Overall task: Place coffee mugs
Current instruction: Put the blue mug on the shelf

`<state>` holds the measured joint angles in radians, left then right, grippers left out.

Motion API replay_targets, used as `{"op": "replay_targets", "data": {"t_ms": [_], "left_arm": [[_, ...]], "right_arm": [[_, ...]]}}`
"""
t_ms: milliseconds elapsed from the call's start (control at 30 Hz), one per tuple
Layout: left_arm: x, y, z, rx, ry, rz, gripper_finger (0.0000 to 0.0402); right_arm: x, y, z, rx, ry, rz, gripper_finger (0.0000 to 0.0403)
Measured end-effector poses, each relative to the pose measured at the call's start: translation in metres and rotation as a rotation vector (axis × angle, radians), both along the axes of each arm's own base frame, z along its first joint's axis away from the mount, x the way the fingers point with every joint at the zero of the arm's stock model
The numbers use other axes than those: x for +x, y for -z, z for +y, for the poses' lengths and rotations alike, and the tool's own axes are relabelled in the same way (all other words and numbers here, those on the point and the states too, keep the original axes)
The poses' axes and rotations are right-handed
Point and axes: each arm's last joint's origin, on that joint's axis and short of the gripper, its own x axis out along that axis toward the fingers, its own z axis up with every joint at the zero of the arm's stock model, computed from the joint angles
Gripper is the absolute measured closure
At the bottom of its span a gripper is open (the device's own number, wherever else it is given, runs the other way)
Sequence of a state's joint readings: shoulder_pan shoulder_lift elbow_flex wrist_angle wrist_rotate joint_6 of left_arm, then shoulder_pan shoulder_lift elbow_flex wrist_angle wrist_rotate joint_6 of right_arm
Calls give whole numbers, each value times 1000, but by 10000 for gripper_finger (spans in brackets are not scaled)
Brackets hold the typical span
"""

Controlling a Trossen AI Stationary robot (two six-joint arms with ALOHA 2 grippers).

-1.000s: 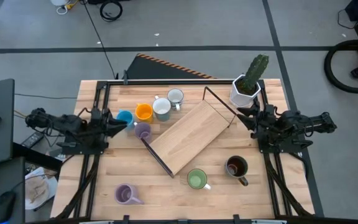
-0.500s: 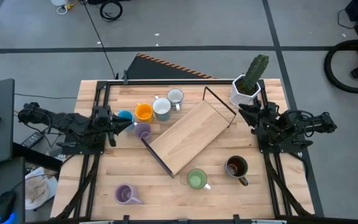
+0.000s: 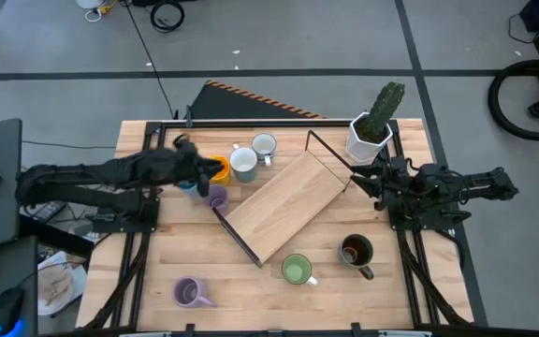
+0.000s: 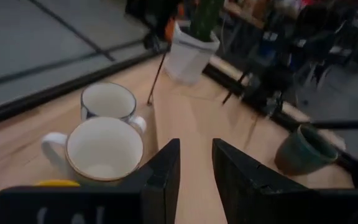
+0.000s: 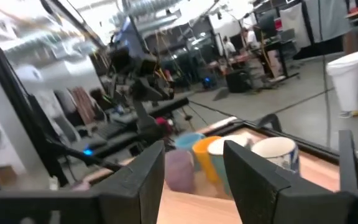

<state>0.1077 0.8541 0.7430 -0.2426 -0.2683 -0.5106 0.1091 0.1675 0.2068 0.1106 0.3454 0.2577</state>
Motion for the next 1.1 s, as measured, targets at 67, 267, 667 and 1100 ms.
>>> {"op": "replay_targets", "data": {"t_ms": [67, 267, 667, 1100], "left_arm": [[10, -1, 10, 1, 47, 34, 301], [38, 2, 33, 35, 158, 238, 301], [101, 11, 55, 145, 317, 651, 249], [142, 52, 69, 294, 453, 945, 208]], "right_arm": [[4, -1, -1, -35, 15, 33, 235], [13, -8, -3, -136, 56, 107, 235], [25, -5, -4, -221, 68, 200, 236], [33, 3, -2, -313, 4, 288, 236]]}}
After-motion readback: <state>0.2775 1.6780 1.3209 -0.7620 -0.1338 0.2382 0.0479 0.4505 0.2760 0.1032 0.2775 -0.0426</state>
